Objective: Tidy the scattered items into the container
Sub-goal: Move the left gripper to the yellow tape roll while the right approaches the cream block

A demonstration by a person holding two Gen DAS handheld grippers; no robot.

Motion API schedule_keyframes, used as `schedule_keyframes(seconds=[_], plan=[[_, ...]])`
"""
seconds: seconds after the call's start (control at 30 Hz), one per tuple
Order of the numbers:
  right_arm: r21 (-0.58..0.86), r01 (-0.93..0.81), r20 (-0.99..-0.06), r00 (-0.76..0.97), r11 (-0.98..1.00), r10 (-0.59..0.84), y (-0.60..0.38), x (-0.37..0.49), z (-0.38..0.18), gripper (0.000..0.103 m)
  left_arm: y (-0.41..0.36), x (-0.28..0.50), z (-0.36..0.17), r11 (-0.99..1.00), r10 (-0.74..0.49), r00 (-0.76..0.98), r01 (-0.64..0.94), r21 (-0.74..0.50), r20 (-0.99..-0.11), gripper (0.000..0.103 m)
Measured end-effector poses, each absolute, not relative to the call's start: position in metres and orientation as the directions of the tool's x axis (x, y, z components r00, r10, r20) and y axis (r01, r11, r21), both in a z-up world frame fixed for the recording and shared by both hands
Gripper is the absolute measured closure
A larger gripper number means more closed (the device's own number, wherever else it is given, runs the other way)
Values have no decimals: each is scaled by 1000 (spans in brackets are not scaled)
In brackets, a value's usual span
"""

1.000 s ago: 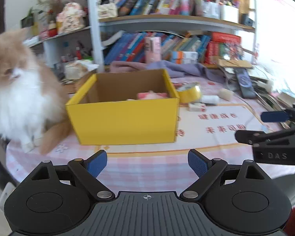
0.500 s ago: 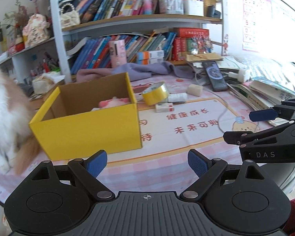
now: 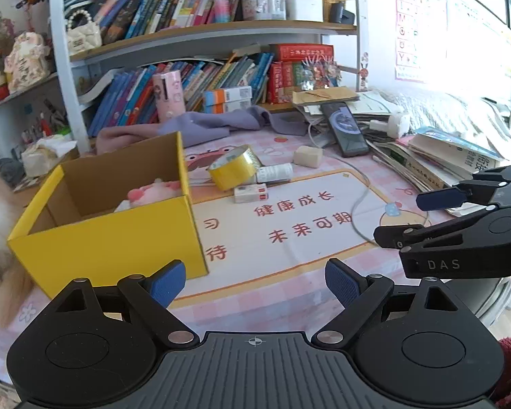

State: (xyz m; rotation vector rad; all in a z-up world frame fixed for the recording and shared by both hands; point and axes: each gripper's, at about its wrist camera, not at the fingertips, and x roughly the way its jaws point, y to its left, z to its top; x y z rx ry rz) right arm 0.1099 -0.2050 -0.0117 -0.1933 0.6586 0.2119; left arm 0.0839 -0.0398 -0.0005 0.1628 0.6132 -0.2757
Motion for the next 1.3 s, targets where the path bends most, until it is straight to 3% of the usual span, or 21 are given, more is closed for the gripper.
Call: schedule_keyframes(seconds=[0.73,1.3], plan=[[-125,-261,-648,752,957,121,-229,176,-20,47,-83,143,-13,928,-244,749,365,76,-615,12],[-95,-324,-673,718,941,179,-257,266,-23,49,-118,211,-20,944,-190,736,319,86,-649,12]])
